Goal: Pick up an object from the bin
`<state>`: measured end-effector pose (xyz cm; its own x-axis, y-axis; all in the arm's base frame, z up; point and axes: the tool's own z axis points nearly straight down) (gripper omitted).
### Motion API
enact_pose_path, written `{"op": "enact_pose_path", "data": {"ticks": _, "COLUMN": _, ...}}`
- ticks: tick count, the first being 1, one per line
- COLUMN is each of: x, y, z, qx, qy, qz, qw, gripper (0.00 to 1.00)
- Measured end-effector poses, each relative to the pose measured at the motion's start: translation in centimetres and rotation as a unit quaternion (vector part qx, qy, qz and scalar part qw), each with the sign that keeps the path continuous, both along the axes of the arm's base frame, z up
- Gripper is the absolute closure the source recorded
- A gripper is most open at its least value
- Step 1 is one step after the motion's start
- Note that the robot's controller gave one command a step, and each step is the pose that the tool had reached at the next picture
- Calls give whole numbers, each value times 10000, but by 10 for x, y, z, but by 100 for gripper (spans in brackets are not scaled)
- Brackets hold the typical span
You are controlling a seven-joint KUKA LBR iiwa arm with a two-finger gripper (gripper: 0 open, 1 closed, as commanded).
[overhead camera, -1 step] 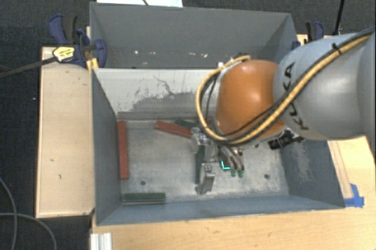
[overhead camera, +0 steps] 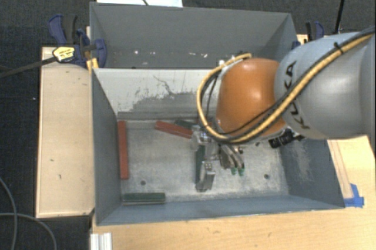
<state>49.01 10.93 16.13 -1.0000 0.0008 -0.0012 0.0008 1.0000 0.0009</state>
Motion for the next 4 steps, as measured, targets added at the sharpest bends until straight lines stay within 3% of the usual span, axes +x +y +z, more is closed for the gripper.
{"op": "enact_pose_path", "data": {"ticks": 1, "x": 14, "y": -14, "z": -36, "qx": 6, "qy": -39, "qz": 896, "qw": 9960, "gripper": 0}}
{"op": "enact_pose_path", "data": {"ticks": 2, "x": 19, "y": -26, "z": -63, "qx": -1, "qy": 16, "qz": 2081, "qw": 9781, "gripper": 0}}
{"op": "enact_pose_path", "data": {"ticks": 3, "x": 32, "y": -30, "z": -30, "qx": -5, "qy": -22, "qz": 2187, "qw": 9758, "gripper": 0}}
{"op": "enact_pose_path", "data": {"ticks": 4, "x": 37, "y": -27, "z": -69, "qx": -7, "qy": -14, "qz": 3400, "qw": 9404, "gripper": 0}}
